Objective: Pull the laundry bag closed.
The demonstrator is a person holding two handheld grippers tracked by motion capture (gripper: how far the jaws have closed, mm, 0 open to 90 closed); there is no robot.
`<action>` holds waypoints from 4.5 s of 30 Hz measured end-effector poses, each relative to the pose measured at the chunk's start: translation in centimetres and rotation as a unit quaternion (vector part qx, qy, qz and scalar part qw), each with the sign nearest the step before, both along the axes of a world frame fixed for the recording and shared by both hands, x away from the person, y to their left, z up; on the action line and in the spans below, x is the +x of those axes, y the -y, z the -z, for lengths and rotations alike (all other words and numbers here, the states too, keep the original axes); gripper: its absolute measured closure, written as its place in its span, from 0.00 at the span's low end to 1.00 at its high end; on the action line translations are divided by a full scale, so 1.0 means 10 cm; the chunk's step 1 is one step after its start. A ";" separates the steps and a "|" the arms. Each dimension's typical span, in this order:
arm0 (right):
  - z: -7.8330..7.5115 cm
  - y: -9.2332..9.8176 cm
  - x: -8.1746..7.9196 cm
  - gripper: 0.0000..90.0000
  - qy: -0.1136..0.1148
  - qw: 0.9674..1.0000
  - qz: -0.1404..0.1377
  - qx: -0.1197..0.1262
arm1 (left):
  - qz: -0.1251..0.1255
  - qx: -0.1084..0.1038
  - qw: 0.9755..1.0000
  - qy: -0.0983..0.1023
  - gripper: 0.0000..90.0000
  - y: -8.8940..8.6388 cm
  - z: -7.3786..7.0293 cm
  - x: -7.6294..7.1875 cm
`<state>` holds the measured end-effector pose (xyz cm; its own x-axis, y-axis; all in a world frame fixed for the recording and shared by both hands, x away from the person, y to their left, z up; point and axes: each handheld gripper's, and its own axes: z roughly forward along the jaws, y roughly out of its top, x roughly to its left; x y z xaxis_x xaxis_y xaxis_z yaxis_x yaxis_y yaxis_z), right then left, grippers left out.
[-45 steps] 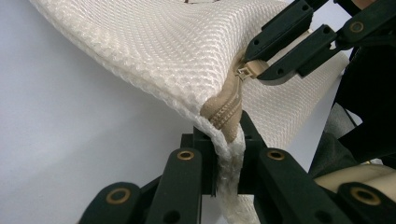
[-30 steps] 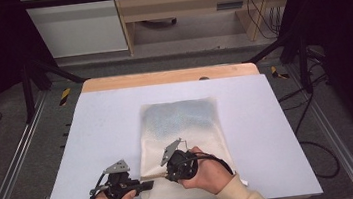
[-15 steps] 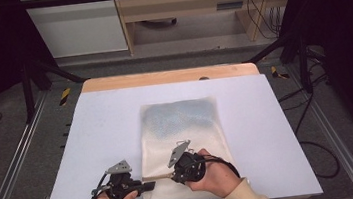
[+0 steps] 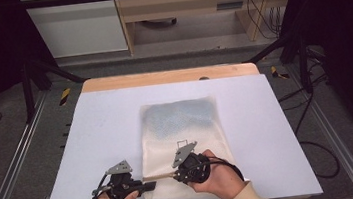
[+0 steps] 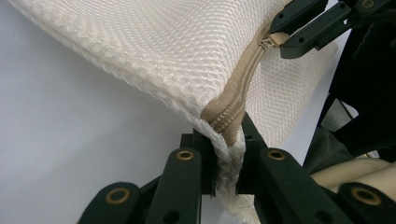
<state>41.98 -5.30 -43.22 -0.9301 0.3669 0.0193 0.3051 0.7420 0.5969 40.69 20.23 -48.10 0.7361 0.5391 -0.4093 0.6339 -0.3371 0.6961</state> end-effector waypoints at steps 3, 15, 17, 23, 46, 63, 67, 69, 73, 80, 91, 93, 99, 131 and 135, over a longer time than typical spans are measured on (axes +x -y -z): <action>0.00 0.04 -0.01 0.91 0.007 1.000 0.003 -0.003 | -0.001 0.001 1.000 0.001 0.92 0.01 0.00 0.00; 0.02 0.11 -0.07 0.91 0.018 1.000 0.010 0.005 | -0.001 0.004 1.000 0.006 0.92 0.04 -0.01 -0.03; 0.02 0.12 -0.06 0.91 0.017 1.000 0.010 0.008 | 0.000 0.004 1.000 0.006 0.92 0.04 -0.01 -0.03; 0.04 0.11 -0.07 0.91 0.019 1.000 0.012 0.006 | -0.001 0.010 1.000 0.007 0.92 0.04 -0.01 -0.04; 0.05 0.10 -0.07 0.91 0.024 1.000 0.011 0.001 | -0.003 0.012 1.000 0.008 0.92 0.05 -0.01 -0.04; 0.03 0.16 -0.10 0.91 0.027 0.999 0.025 0.001 | -0.002 0.013 1.000 0.014 0.91 0.05 -0.03 -0.05; 0.02 0.20 -0.12 0.91 0.028 0.999 0.030 0.006 | 0.000 0.013 1.000 0.016 0.92 0.05 -0.03 -0.05; 0.02 0.22 -0.12 0.91 0.029 0.999 0.030 0.008 | 0.000 0.013 1.000 0.016 0.91 0.06 -0.03 -0.05; 0.00 0.24 -0.13 0.91 0.031 0.999 0.035 0.009 | 0.000 0.009 1.000 0.016 0.91 0.05 -0.04 -0.04; 0.01 0.28 -0.15 0.91 0.030 0.999 0.041 0.012 | 0.002 0.012 1.000 0.017 0.91 0.05 -0.04 -0.05; 0.00 0.31 -0.16 0.91 0.031 0.998 0.045 0.010 | 0.001 0.012 1.000 0.019 0.92 0.05 -0.05 -0.05; 0.00 0.34 -0.16 0.91 0.031 0.998 0.047 0.010 | 0.001 0.012 1.000 0.019 0.92 0.05 -0.05 -0.05; 0.01 0.38 -0.15 0.91 0.029 0.998 0.050 0.011 | 0.002 0.013 1.000 0.019 0.92 0.06 -0.05 -0.05; 0.03 0.60 -0.16 0.91 0.027 0.997 0.076 0.012 | -0.002 0.014 1.000 0.022 0.92 0.03 -0.06 -0.04; 0.03 0.63 -0.17 0.91 0.026 0.996 0.079 0.013 | -0.002 0.013 1.000 0.022 0.91 0.03 -0.06 -0.04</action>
